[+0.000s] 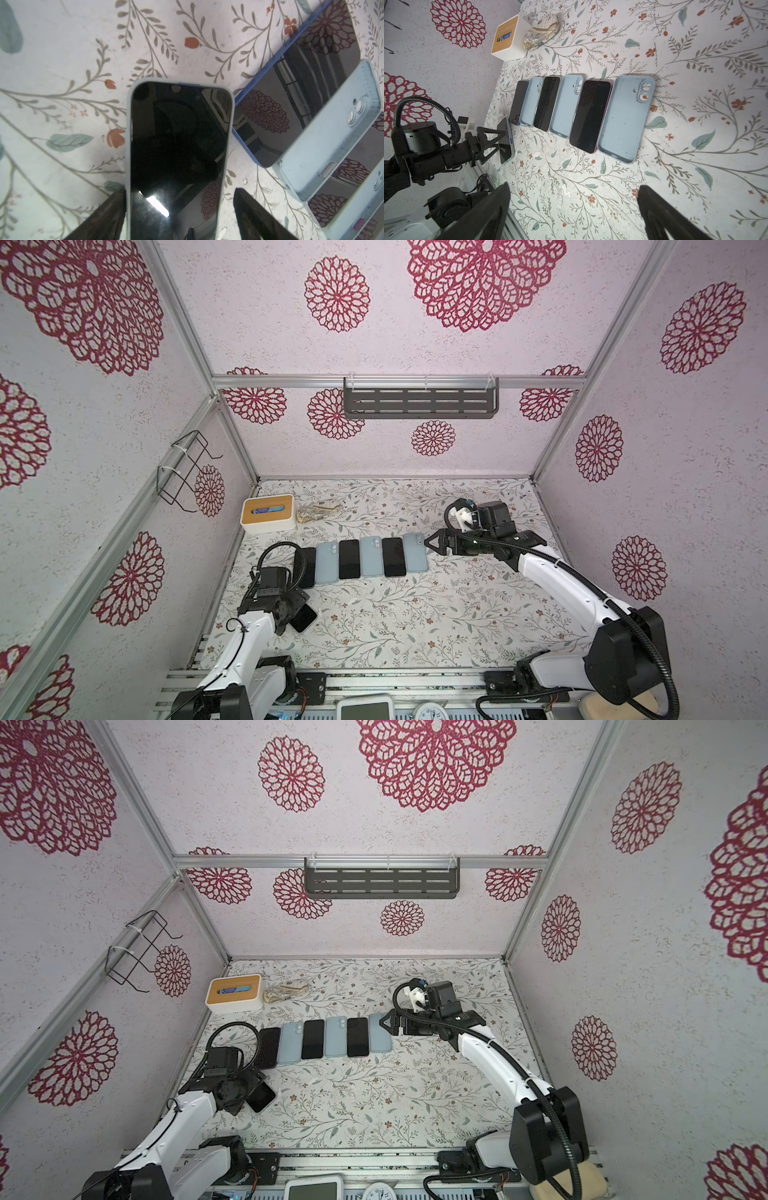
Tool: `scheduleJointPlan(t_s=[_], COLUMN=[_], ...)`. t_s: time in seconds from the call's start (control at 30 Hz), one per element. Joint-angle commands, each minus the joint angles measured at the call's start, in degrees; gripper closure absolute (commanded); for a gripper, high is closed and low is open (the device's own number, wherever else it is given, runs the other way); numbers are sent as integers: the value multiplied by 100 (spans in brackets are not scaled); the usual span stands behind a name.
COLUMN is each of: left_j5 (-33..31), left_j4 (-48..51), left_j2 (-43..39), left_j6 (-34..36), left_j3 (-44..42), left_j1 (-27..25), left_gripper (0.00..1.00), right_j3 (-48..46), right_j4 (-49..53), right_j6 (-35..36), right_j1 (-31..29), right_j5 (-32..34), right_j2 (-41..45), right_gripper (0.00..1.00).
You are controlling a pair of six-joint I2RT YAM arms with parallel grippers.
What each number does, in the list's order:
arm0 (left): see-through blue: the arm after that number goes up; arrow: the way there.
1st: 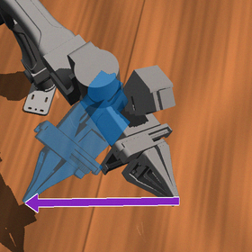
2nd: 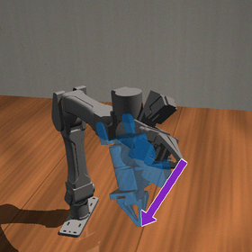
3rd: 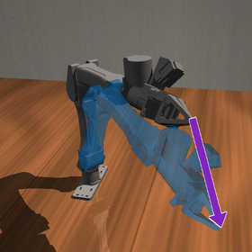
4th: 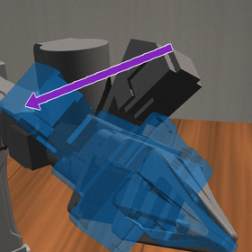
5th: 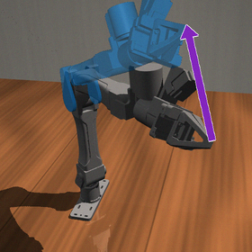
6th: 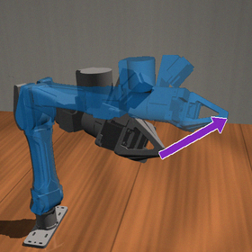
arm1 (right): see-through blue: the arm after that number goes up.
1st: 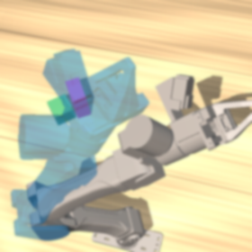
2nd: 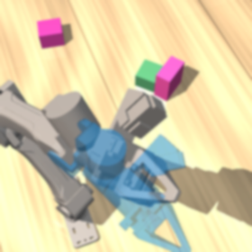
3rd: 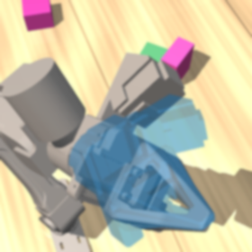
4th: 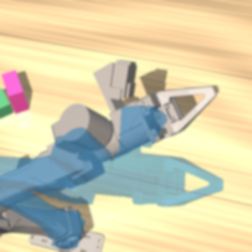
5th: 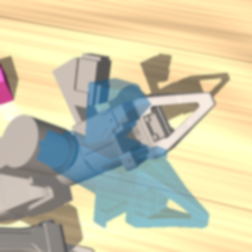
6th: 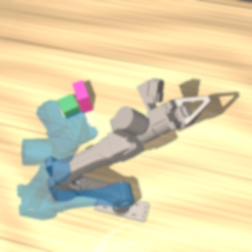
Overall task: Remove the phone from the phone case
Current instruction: 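Hold the cased black phone raised in the left gripper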
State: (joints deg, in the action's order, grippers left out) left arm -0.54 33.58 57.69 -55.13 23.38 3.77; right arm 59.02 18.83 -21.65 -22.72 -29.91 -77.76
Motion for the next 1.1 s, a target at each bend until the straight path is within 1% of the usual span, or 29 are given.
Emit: scheduleJointPlan(t_s=[0.0,0.17,0.37,0.57,0.77,0.87,1.07], left_j5=[304,302,110,-36,-201,-218,-176], left_j4=[389,563,857,1153,1307,1353,1330], left_j2=[166,262,756,1465,1923,1975,1764], left_j6=[-208,-472,-645,-738,-857,-888,-1040], left_j3=[-117,-82,222,606,894,917,767], left_j1=[-197,-365,-534,-692,-950,-991,-993], left_gripper=[10,0,3,3,1,0,1], right_j3=[83,83,48,83,100,109,68], right_j4=[-333,-472,-574,-696,-934,-1017,-1066], right_j6=[-52,-24,62,98,40,11,21], right_j1=[-30,-22,-22,-21,2,6,46], right_j5=[-250,-355,-410,-513,-675,-759,-836], right_j2=[-104,-171,-187,-196,-245,-288,-262], right_gripper=[1,1,1,1,1,1,1])
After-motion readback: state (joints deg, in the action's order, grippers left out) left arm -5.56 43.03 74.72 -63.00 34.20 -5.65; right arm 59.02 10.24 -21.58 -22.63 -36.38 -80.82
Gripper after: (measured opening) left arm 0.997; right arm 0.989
